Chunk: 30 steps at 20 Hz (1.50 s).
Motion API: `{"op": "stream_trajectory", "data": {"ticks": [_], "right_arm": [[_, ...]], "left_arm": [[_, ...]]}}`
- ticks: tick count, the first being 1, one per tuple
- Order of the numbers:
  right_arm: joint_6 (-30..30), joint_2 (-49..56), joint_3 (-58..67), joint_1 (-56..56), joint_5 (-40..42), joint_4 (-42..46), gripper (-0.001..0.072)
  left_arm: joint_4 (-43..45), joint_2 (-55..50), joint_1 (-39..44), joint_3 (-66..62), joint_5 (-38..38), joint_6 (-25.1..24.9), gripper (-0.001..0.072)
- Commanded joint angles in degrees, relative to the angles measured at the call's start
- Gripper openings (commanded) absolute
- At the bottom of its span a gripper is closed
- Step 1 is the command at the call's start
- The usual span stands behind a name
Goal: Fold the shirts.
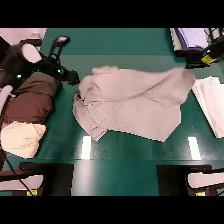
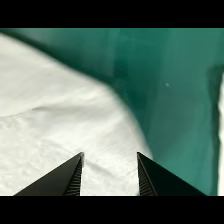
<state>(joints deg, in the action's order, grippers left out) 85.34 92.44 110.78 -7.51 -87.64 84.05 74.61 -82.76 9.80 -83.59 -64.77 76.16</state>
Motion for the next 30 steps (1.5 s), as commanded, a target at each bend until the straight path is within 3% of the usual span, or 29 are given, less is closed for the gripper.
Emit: {"op": "stream_trajectory", "data": {"ticks": [1,5,7,9,14,20,21,23,24,28,29,30], "right_arm": [[-0.92,3.98,2.93,2.14,-1.99,-9.62,0.0391],[-3.19,-2.34,-6.91,5.57,-4.39,-19.76,0.0386],[-3.43,-7.48,-15.34,6.6,-2.32,-20.59,0.0386],[-3.52,-12.15,-22.95,6.82,0.04,-21.09,0.0386],[-3.58,-19.91,-35.08,7.58,4.02,-21.49,0.0386],[-3.56,-22.38,-40.54,7.63,5.09,-21.42,0.0386],[-3.56,-22.38,-40.54,7.74,4.98,-21.4,0.0386],[-3.56,-22.38,-40.59,8.98,3.43,-21.27,0.0386],[-3.52,-22.62,-41.27,10.19,2.03,-20.92,0.0386],[-1.55,-29.0,-55.23,17.49,1.11,-16.63,0.0386],[-1.57,-31.06,-60.46,19.39,1.11,-15.04,0.0428],[-1.57,-32.52,-65.37,21.18,1.33,-15.19,0.0555]], "left_arm": [[-0.24,-3.21,-2.73,-2.21,-2.21,0.52,0.0518],[-8.96,1.57,-13.38,2.4,-7.41,0.24,0.0518],[-14.71,2.6,-17.38,9.62,-7.72,-0.22,0.0519],[-14.97,2.58,-19.37,16.96,-6.67,-0.22,0.0518],[-18.82,2.58,-19.23,29.35,1.53,-1.97,0.0517],[-20.2,2.58,-12.94,32.76,5.62,-3.1,0.0515],[-20.17,2.58,-12.11,32.76,5.53,-3.06,0.0406],[-20.31,2.6,-11.56,32.54,4.7,-3.08,0.0068],[-20.17,2.6,-11.69,31.87,3.43,-3.08,0.0023],[-17.59,7.89,-12.11,28.94,0.94,-3.17,0.0022],[-17.55,9.9,-12.11,28.7,1.11,-3.19,0.0022],[-17.64,11.45,-12.09,28.59,1.14,-3.17,0.0022]]}}
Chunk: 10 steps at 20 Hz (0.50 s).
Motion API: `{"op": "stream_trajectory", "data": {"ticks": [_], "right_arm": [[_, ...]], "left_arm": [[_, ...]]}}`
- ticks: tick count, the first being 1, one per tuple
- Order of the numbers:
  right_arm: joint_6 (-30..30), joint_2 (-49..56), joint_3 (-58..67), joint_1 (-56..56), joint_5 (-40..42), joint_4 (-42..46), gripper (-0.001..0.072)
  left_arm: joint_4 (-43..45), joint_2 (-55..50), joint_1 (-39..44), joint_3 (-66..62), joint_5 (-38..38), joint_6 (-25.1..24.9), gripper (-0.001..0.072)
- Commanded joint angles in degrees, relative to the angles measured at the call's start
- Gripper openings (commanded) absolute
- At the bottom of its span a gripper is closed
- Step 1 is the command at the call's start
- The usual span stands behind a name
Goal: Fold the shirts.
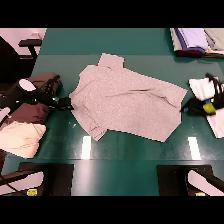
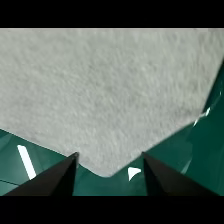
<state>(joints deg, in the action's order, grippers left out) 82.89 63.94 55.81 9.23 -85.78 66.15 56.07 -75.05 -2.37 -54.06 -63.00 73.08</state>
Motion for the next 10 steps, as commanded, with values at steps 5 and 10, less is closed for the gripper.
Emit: {"op": "stream_trajectory", "data": {"ticks": [5,10], "right_arm": [[0.22,-5.84,-29.35,4.2,10.23,-6.75,0.0497],[-0.02,-5.84,-29.7,-7.32,22.05,-11.04,0.0273]], "left_arm": [[0.57,5.7,0.07,-0.98,-1.05,-0.04,0.0023],[0.55,5.73,0.07,-1.01,-1.03,-0.04,0.0023]]}}
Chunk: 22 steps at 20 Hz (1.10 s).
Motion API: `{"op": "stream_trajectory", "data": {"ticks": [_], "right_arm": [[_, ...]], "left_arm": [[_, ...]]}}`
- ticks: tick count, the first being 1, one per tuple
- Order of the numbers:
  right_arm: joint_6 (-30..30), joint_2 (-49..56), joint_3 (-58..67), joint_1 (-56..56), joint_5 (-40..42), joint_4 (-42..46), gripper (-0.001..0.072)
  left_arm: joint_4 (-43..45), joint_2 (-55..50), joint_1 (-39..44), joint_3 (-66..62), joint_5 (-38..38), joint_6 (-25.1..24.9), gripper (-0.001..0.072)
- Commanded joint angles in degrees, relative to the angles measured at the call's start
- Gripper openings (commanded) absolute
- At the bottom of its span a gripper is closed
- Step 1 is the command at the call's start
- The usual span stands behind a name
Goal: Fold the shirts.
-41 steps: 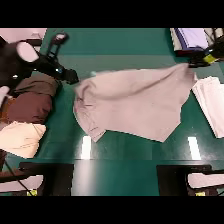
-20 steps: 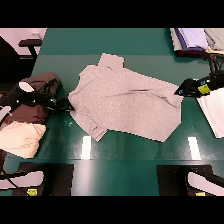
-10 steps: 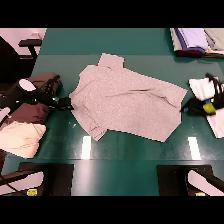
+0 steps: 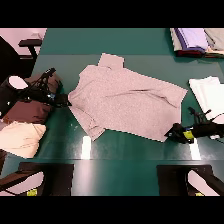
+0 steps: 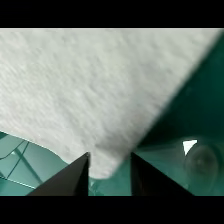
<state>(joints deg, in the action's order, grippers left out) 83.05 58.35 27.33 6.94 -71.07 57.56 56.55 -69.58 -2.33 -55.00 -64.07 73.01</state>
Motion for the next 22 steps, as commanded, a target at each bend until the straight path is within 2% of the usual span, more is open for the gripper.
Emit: {"op": "stream_trajectory", "data": {"ticks": [1,2,3,4,7,11,17,19,22], "right_arm": [[-0.17,-0.24,-0.04,-6.6,8.2,-2.12,0.0217],[-0.2,-0.24,1.51,-7.91,8.59,-1.75,0.0103],[-0.2,-0.26,3.34,-8.55,8.24,-1.18,0.0026],[-0.22,-0.46,6.27,-8.68,6.56,0.07,0.0015],[-0.22,-5.4,19.39,-6.88,0.02,2.91,0.0014],[-0.22,-13.2,46.97,-1.25,-6.71,4.09,0.0014],[-0.17,-10.8,83.1,8.07,-17.99,4.02,0.0014],[-0.15,-7.3,92.21,9.9,-22.58,4.07,0.0013],[0.35,-3.89,98.57,10.58,-24.11,4.02,0.0013]], "left_arm": [[0.02,0.26,0.02,-0.24,-0.04,0.02,0.0023],[0.0,0.39,0.02,-0.81,-0.31,0.07,0.0023],[0.02,0.94,0.02,-1.68,-0.57,0.09,0.0023],[0.07,2.05,0.02,-3.26,-1.2,0.28,0.0022],[0.11,8.28,0.02,-12.37,-4.48,1.62,0.0023],[0.09,17.31,0.02,-33.9,-5.31,2.82,0.0023],[0.2,20.85,0.02,-65.83,-4.96,6.8,0.0022],[0.22,20.85,0.02,-69.92,-3.41,7.19,0.0022],[1.14,20.65,0.02,-69.13,-2.16,8.72,0.0022]]}}
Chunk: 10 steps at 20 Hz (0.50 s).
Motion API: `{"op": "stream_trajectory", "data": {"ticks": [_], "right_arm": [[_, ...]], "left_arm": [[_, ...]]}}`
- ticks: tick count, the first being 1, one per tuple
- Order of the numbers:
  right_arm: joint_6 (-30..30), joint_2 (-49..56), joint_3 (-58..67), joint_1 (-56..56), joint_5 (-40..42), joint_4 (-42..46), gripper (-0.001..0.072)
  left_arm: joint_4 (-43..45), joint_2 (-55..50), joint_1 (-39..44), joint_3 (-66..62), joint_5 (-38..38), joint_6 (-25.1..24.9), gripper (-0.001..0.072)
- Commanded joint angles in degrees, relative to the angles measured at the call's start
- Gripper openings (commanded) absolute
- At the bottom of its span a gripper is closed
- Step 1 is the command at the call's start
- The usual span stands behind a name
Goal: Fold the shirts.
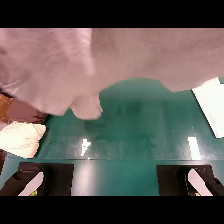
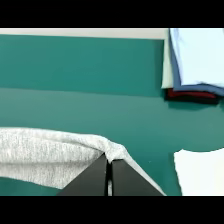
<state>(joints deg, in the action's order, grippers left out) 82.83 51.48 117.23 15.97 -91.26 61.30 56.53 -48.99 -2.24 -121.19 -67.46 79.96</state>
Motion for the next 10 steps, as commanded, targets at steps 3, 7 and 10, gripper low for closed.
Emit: {"op": "stream_trajectory", "data": {"ticks": [3,7,10], "right_arm": [[2.73,4.94,5.14,1.49,-4.15,-0.28,0.0012],[3.63,10.34,-6.84,-1.92,-5.6,0.5,0.0012],[4.22,20.17,-13.75,-9.75,-7.91,4.52,0.0012]], "left_arm": [[2.62,-0.46,-0.07,6.49,0.35,2.78,0.0021],[2.58,-7.37,-0.04,20.2,-4.83,2.78,0.0022],[2.64,-17.29,-0.04,26.18,-8.35,2.51,0.0022]]}}
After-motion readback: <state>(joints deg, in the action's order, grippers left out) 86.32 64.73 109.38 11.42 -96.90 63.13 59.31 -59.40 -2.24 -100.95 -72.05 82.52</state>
